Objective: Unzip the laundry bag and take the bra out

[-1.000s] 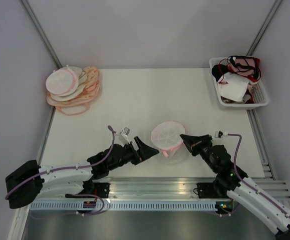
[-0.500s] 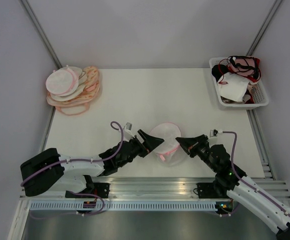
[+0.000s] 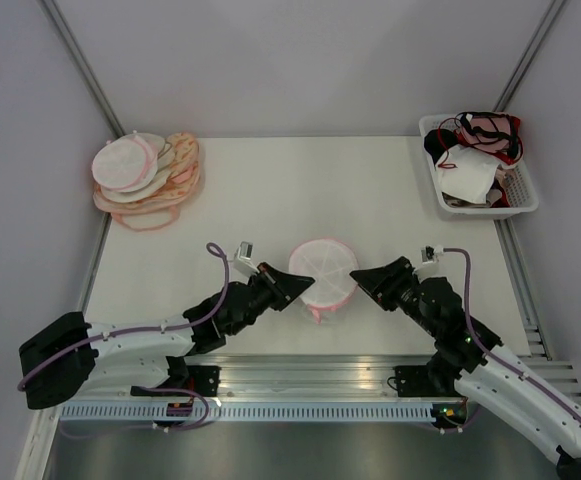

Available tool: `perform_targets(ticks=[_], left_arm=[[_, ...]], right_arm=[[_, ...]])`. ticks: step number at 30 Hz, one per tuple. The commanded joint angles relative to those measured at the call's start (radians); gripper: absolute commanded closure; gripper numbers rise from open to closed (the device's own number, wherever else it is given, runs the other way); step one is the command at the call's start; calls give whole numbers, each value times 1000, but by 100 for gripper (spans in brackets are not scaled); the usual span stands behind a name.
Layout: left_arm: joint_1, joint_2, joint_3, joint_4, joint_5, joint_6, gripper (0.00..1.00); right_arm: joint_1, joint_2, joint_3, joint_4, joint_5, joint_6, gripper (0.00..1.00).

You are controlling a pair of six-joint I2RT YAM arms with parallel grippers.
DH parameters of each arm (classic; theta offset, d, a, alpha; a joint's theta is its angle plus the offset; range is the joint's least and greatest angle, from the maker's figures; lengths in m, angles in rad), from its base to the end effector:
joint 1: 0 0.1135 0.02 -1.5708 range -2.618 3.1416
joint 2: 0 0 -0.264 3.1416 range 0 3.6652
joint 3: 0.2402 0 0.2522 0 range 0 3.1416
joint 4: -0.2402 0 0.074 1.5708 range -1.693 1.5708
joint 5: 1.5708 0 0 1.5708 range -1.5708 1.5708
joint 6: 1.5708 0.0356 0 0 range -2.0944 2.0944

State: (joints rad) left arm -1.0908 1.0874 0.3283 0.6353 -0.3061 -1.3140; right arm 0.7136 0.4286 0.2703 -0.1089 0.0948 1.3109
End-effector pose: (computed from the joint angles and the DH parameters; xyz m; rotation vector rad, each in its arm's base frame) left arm 0.1127 -0.1932 0.2088 -0.4752 1.8847 -1.4800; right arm 0.1056 0.0870 0.2150 0.6754 1.9411 1.2774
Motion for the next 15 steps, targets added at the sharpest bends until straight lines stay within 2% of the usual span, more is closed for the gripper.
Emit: perform_targets(ticks=[1,2,6,8,10,13,15], left_arm=[[-6,-52,12,-84,-28,26,98],[-6,-61,9,-148,-37,13,98],[-6,-86,-12,-218,-108,-36,98],[-6,-81,-11,-236,-142,-60,98],[-6,-70,-5,-253,-162,-77,98],[-6,-60,23,-282,-211,-87,98],[-6,-50,57,-310,-238,-91,98]], right_arm=[[0,44,137,-129,37,-237,36],[0,55,161,-158,46,-271,27],[1,122,214,-204,-6,-412,26],[4,160,202,-174,-70,-473,34],[17,189,204,-132,-142,-504,38],[110,234,219,-126,-61,-558,41],[223,265,234,-126,12,-578,41]])
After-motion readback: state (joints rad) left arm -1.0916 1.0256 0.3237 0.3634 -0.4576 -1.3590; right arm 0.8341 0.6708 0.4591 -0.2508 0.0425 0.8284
